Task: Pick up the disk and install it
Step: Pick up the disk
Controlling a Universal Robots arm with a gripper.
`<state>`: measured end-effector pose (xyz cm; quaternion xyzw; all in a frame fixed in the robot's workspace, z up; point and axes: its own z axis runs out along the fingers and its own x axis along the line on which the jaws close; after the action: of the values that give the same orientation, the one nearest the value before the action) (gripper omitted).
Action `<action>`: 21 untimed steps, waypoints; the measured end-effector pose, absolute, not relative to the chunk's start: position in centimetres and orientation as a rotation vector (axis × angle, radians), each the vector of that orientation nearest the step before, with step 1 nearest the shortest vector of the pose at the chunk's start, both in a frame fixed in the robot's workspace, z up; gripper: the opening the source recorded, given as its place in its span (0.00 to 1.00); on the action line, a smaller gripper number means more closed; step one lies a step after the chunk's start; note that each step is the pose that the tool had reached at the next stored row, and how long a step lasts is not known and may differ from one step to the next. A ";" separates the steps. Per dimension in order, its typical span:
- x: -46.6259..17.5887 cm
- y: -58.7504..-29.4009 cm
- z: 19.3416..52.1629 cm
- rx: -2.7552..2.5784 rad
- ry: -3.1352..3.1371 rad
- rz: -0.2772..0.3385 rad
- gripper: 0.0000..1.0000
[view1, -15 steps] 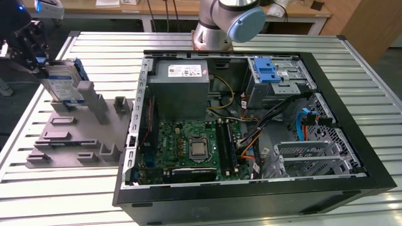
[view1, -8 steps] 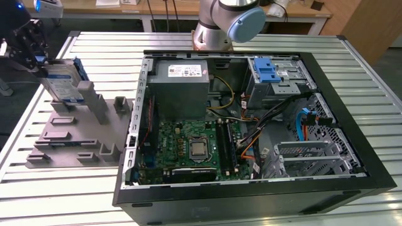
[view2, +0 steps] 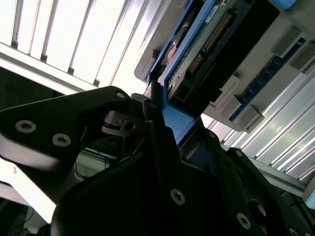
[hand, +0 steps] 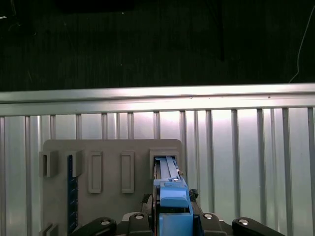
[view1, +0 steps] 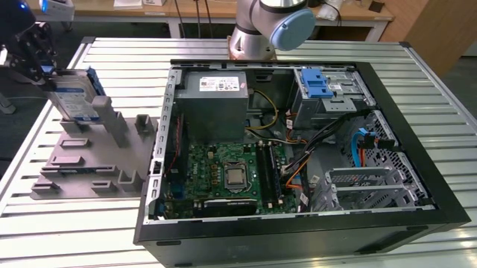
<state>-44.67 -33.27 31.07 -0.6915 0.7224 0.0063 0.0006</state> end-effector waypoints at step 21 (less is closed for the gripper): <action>-44.7 -33.3 31.5 -2.171 2.268 0.020 0.36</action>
<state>-44.66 -33.27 31.54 -0.6915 0.7223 0.0064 0.0007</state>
